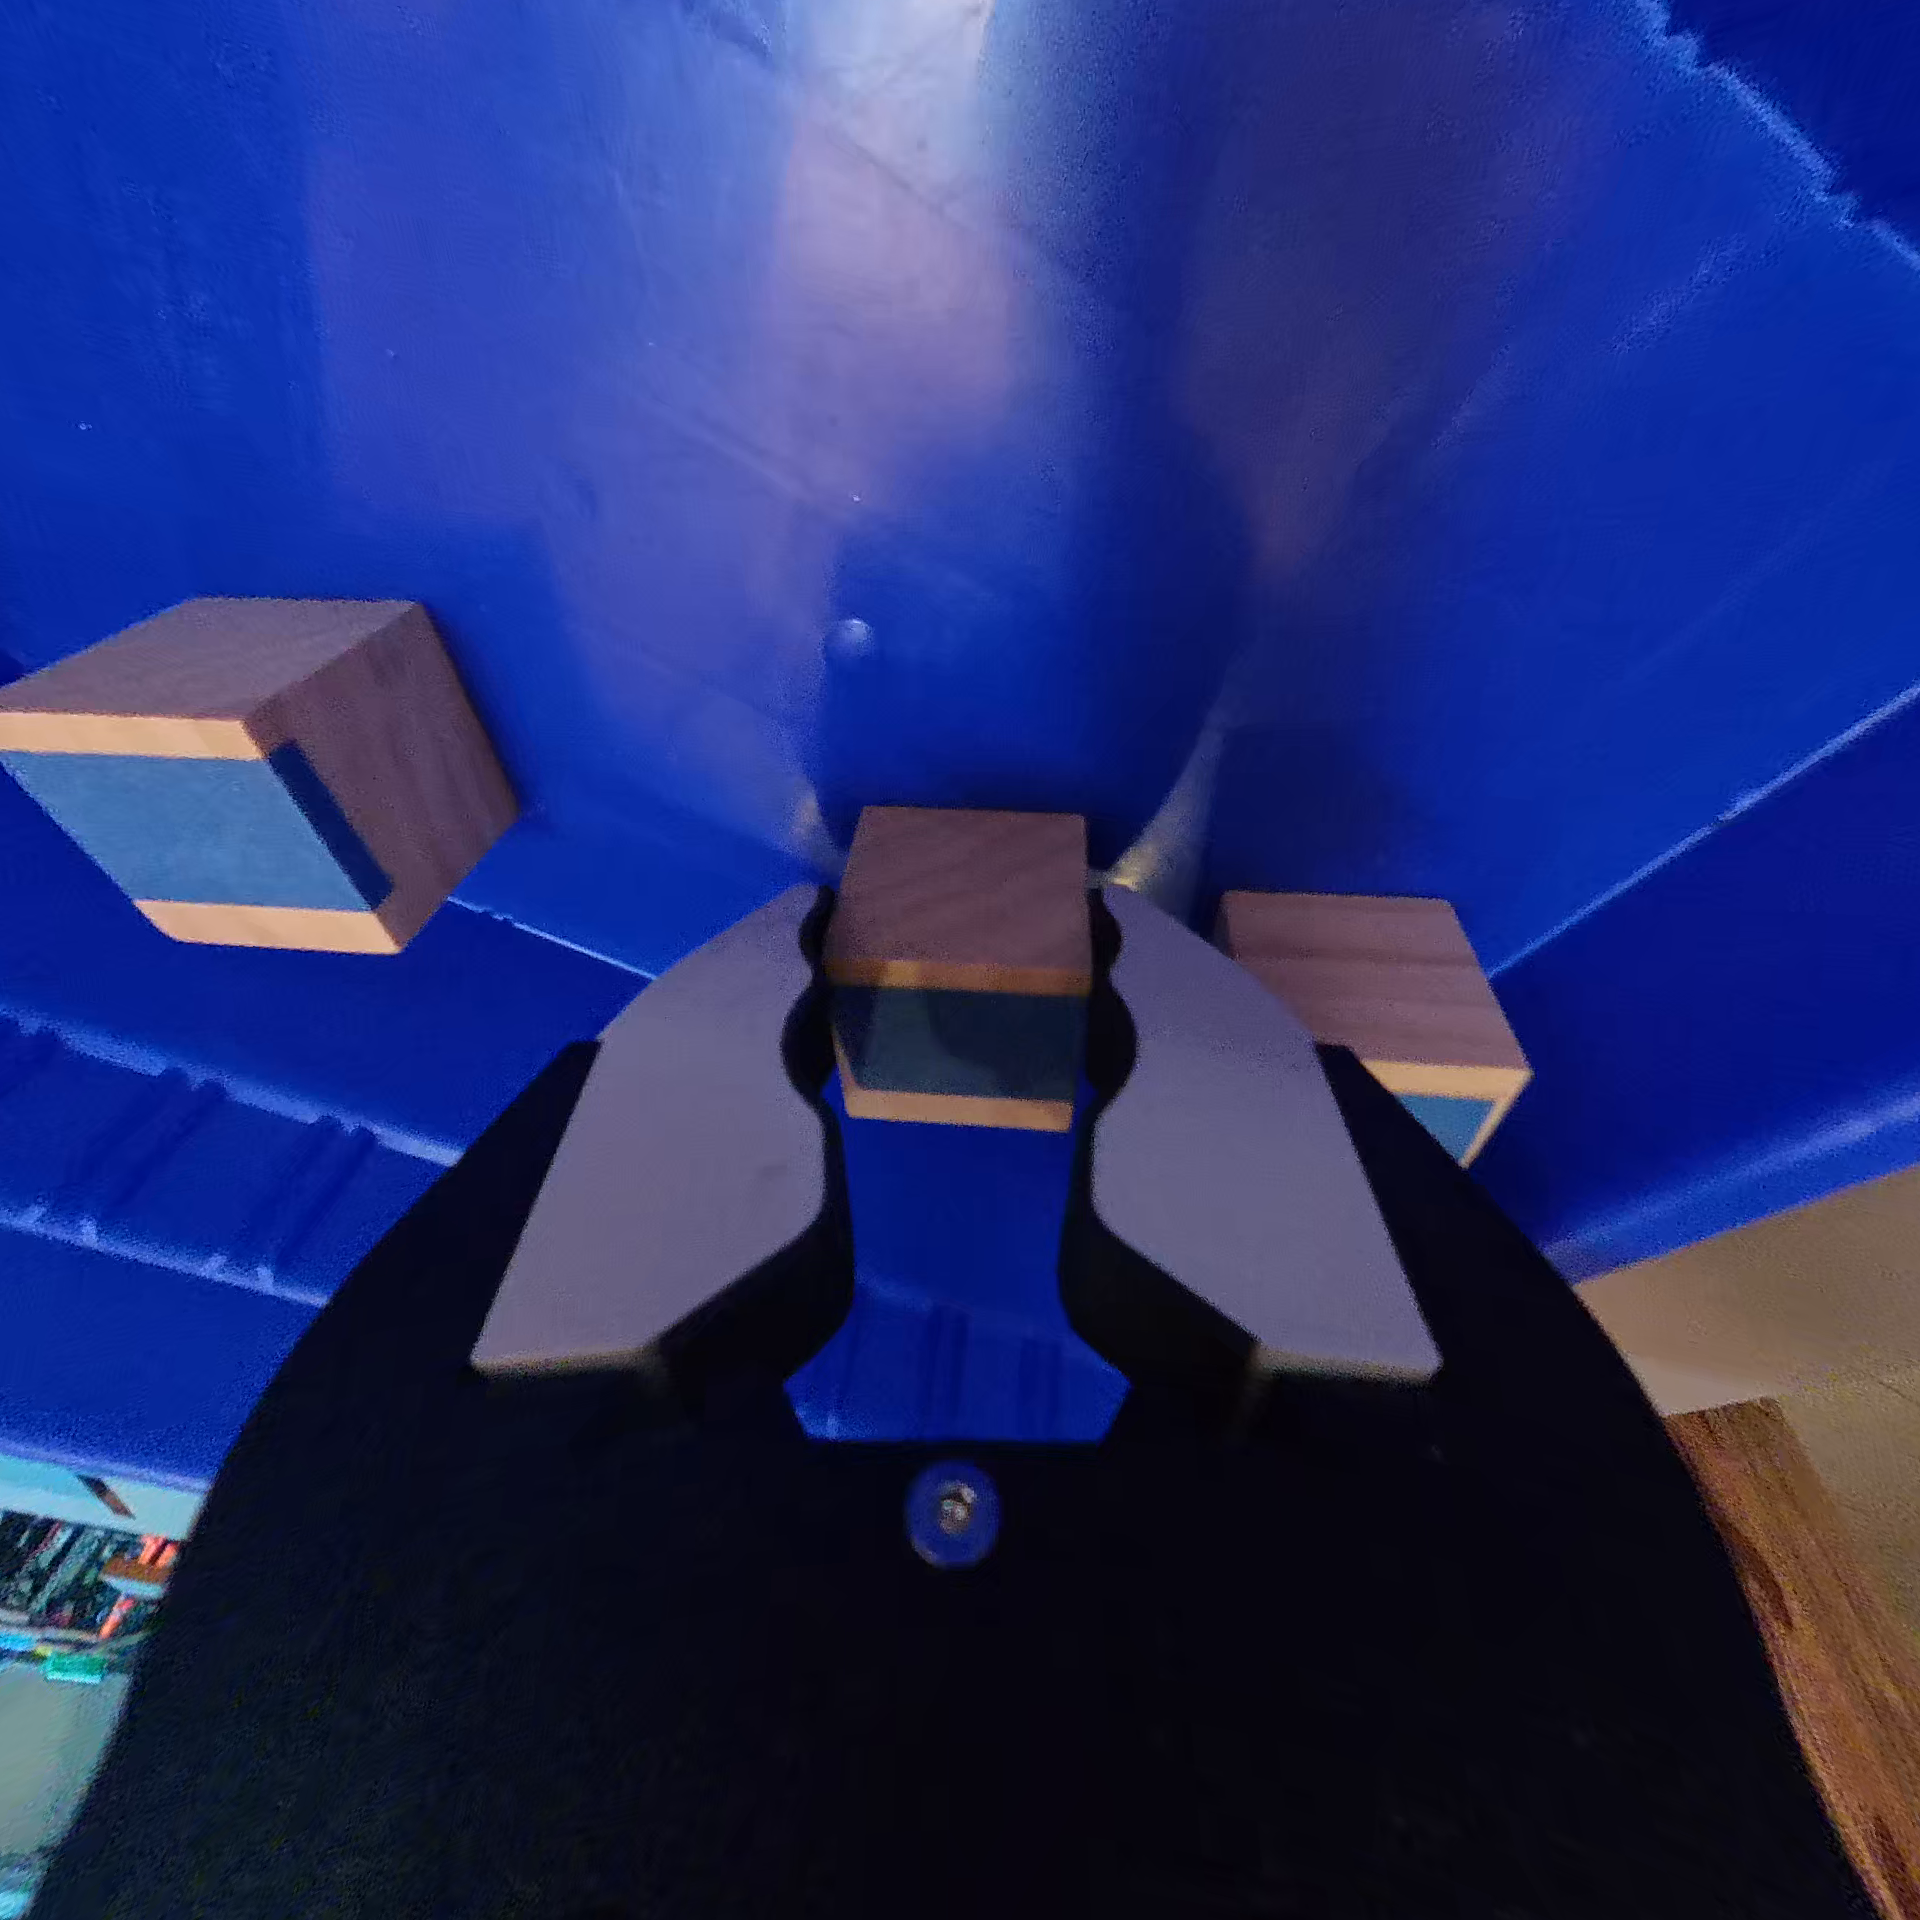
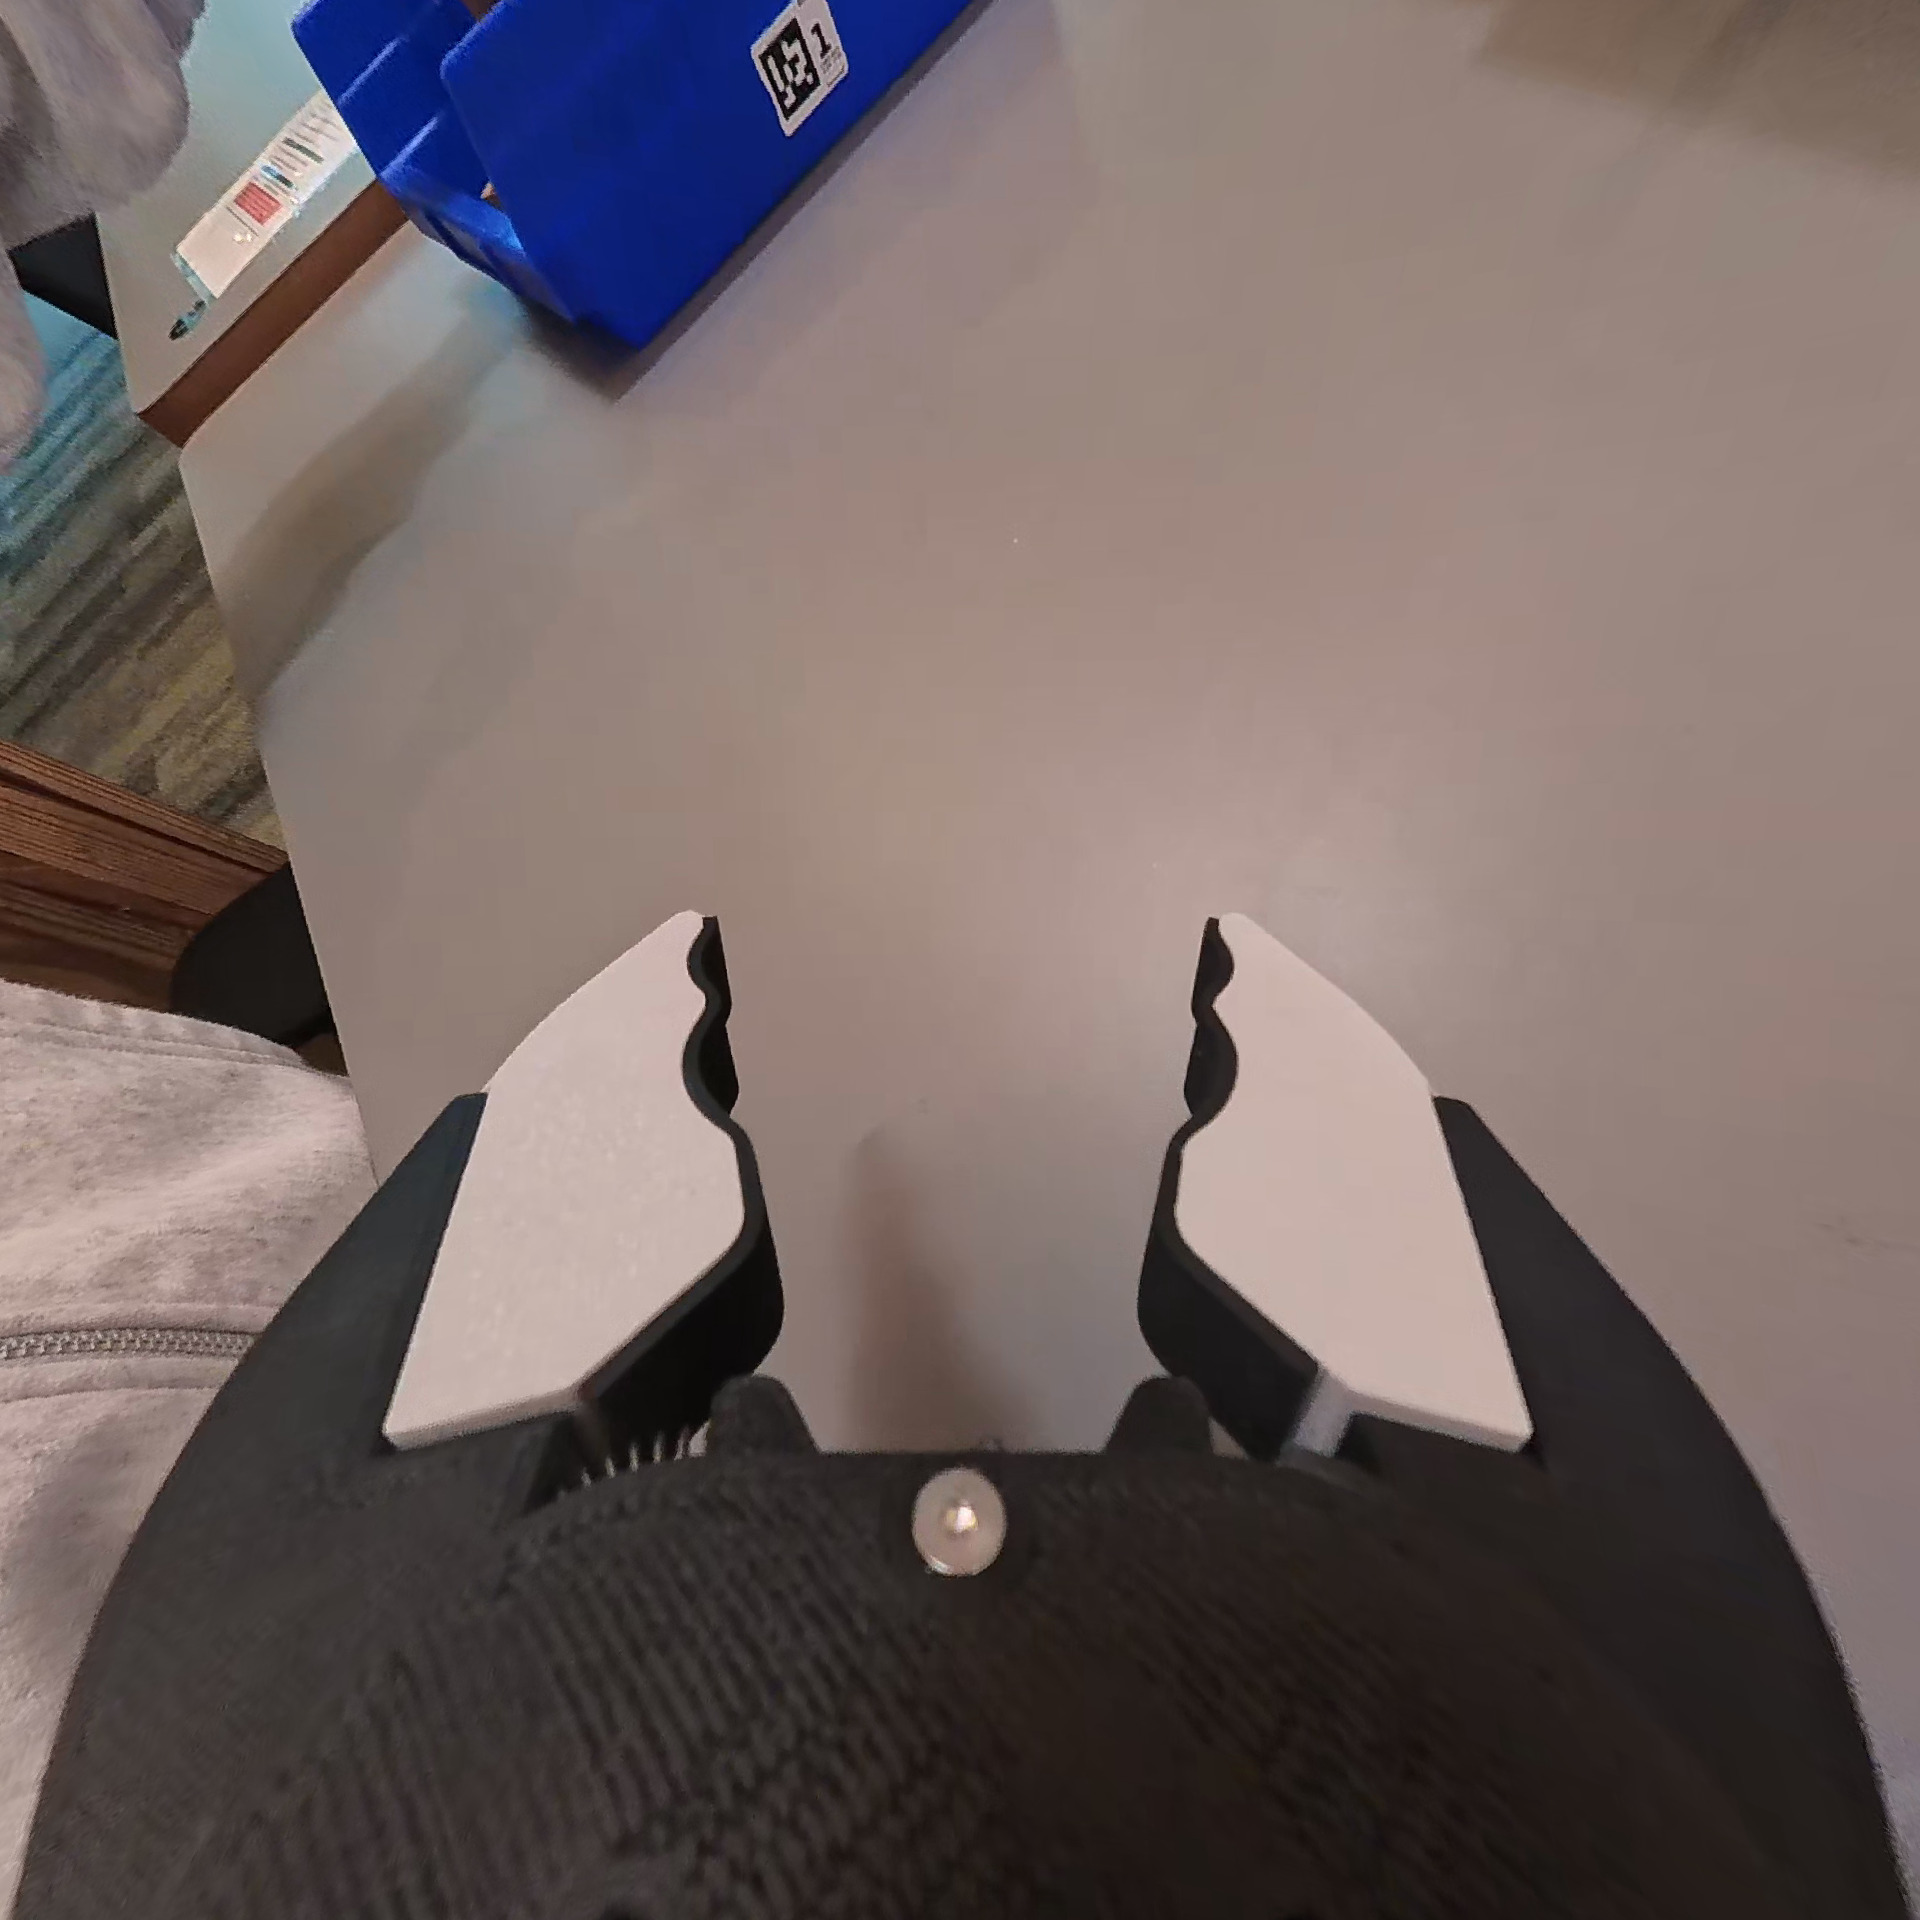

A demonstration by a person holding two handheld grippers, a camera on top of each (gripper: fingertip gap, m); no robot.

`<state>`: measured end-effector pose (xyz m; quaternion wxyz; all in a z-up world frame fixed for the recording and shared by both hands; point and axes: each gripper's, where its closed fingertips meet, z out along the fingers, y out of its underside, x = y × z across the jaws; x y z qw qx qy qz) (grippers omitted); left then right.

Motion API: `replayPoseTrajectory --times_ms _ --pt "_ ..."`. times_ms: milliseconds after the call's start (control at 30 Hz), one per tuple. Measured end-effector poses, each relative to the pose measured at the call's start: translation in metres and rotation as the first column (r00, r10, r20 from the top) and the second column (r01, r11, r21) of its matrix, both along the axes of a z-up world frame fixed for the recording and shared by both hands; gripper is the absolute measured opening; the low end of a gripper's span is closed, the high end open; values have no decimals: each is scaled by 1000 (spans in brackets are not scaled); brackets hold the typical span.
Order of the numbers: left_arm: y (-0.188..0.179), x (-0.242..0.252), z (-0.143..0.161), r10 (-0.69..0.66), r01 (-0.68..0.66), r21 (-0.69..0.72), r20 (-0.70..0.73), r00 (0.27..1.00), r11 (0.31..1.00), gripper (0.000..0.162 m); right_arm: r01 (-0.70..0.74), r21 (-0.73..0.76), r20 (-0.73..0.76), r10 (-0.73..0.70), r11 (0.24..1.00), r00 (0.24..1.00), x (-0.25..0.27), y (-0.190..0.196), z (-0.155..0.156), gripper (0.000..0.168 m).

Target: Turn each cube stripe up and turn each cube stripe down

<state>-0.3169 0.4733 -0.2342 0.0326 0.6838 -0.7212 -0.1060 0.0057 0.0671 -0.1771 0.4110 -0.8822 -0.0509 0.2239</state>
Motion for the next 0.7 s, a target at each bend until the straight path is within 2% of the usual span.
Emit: replayPoseTrajectory --times_ms 100,200,267,333,400,500,600,700 --pt "3 4 1 -2 2 28 17 1000 1000 45 5 3 -16 -4 1000 1000 -1 3 -2 86" --pt "9 17 14 -60 48 116 102 993 992 45 0 3 -39 0 1000 999 -4 5 -2 86" --pt "13 36 40 -73 31 186 225 972 982 45 -5 5 -42 5 1000 999 -5 6 -2 86" --pt "9 63 78 -95 -2 229 410 907 973 45 -7 9 -38 8 1000 999 -5 7 0 87" --pt "-6 93 125 -123 -26 228 612 782 973 45 -8 21 -41 9 1000 999 -5 10 3 87" --pt "-56 138 190 -186 57 182 840 509 982 45 -4 60 -67 8 998 998 -6 19 16 90" --pt "-113 172 230 -258 191 209 922 287 959 45 -22 176 -143 47 984 989 -16 32 46 94" --pt "-170 198 252 -326 306 288 942 78 907 45 6 315 -253 78 949 964 -23 45 86 88"
